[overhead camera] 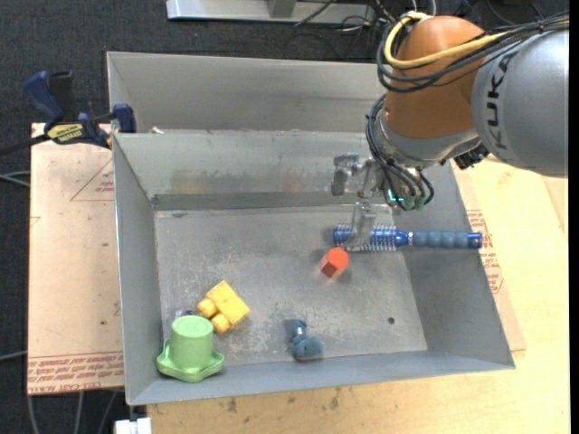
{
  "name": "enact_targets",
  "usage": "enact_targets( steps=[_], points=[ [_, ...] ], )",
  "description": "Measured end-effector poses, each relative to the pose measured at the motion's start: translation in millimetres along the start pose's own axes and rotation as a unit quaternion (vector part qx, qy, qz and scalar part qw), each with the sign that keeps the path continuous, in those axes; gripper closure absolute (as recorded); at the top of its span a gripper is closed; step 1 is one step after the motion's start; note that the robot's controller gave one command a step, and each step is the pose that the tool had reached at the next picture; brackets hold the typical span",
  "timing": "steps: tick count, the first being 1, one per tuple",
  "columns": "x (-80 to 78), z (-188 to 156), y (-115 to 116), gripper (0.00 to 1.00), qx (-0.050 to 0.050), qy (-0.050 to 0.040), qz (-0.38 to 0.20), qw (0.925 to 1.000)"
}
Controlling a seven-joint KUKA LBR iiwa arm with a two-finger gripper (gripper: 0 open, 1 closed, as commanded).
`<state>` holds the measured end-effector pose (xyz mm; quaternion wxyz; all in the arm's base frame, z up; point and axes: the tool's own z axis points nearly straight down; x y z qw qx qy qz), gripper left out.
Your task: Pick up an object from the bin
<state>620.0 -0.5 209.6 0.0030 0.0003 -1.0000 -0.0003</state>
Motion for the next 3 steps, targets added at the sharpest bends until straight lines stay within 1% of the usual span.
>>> enact_targets(
  steps=[1,2,3],
  points=[
    [-8.7,133.0,-69.1,0.00,0.000,-0.0006,0.013,0.9999],
    [-10.5,128.2,-66.6,1.00,0.000,-0.0037,0.011,0.9999],
    [24.1,6.5,-47.9,1.00,0.000,-0.0074,0.013,0.9999]
  ],
)
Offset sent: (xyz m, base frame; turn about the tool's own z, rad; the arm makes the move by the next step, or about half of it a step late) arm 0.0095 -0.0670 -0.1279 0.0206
